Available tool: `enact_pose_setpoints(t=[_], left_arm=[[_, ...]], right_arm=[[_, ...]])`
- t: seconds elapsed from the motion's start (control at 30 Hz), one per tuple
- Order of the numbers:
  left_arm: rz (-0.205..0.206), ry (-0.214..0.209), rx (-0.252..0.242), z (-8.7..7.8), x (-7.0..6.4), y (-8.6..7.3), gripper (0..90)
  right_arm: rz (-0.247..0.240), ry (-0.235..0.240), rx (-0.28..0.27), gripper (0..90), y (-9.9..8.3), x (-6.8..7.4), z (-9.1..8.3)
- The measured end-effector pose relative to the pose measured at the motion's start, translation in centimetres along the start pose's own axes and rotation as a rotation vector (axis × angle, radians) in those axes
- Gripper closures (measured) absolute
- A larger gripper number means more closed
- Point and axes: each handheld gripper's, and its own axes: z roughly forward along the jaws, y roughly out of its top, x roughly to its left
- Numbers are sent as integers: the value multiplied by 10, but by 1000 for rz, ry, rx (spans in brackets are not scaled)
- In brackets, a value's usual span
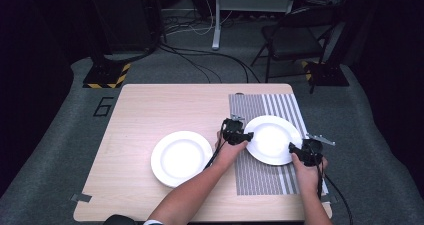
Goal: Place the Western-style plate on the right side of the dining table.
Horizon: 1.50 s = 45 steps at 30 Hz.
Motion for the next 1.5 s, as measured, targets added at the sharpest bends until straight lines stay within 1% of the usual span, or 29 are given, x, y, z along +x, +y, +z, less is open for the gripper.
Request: enact_pose_setpoints(t=[0.23, 0.33, 0.43, 0.5, 0.53, 0.63, 0.67, 0.7, 0.73, 0.77, 0.8, 0.87, 0.9, 0.93, 0.97, 1.03, 1.07, 1.17, 1.2, 1.27, 1.37, 1.4, 1.43, 1.5], left_arm=[[10, 4, -2, 0, 0, 0, 576], [-1, -4, 1, 0, 0, 1, 573], [-1, -6, 2, -1, 1, 1, 567], [1, -4, 4, -4, 1, 3, 551], [5, -6, -9, -8, 1, 4, 547], [15, -1, -20, -13, 0, 7, 538], [30, -2, -29, -17, 1, 10, 535], [30, -2, -29, -17, 1, 10, 533], [30, -4, -32, -23, 2, 12, 532], [28, -3, -40, -25, 3, 13, 530], [25, -7, -40, -28, 4, 14, 529], [27, -3, -49, -33, 6, 15, 528], [27, -3, -49, -33, 6, 15, 528], [32, 0, -52, -36, 7, 16, 528], [29, 2, -60, -42, 9, 18, 528], [30, 2, -63, -45, 11, 18, 527], [29, 9, -68, -51, 14, 19, 527], [30, 15, -71, -60, 19, 19, 525], [30, 15, -71, -60, 19, 19, 525], [24, 23, -71, -67, 25, 19, 523], [16, 34, -78, -71, 28, 19, 521], [11, 39, -83, -75, 31, 19, 520], [11, 39, -83, -75, 31, 19, 520], [9, 45, -87, -83, 35, 18, 520]], right_arm=[[-10, -3, -3, 521, -1, 0, 0], [-12, -3, -2, 514, -1, 0, 0], [-15, -2, 3, 497, -1, 1, 0], [-14, 4, 0, 483, -1, 0, -2], [-12, 8, -2, 485, -2, 0, -4], [-23, 3, -5, 482, -2, -1, -7], [-40, -3, -23, 478, -1, 0, -11], [-40, -3, -23, 478, -1, 0, -11], [-42, -11, -37, 474, 1, 0, -18], [-40, -8, -48, 471, 2, 0, -21], [-50, -3, -59, 468, 4, 0, -23], [-47, 0, -70, 465, 6, 2, -27], [-47, 0, -70, 465, 6, 2, -27], [-48, 7, -74, 464, 7, 3, -28], [-46, 16, -79, 462, 9, 7, -29], [-55, 30, -80, 461, 10, 12, -30], [-62, 36, -80, 460, 11, 14, -30], [-75, 53, -87, 460, 13, 21, -31], [-75, 57, -87, 460, 14, 23, -31], [-76, 68, -90, 459, 16, 26, -32], [-79, 82, -90, 459, 18, 29, -31], [-79, 92, -88, 458, 19, 33, -31], [-86, 94, -86, 458, 19, 35, -31], [-100, 101, -89, 457, 20, 39, -31]])
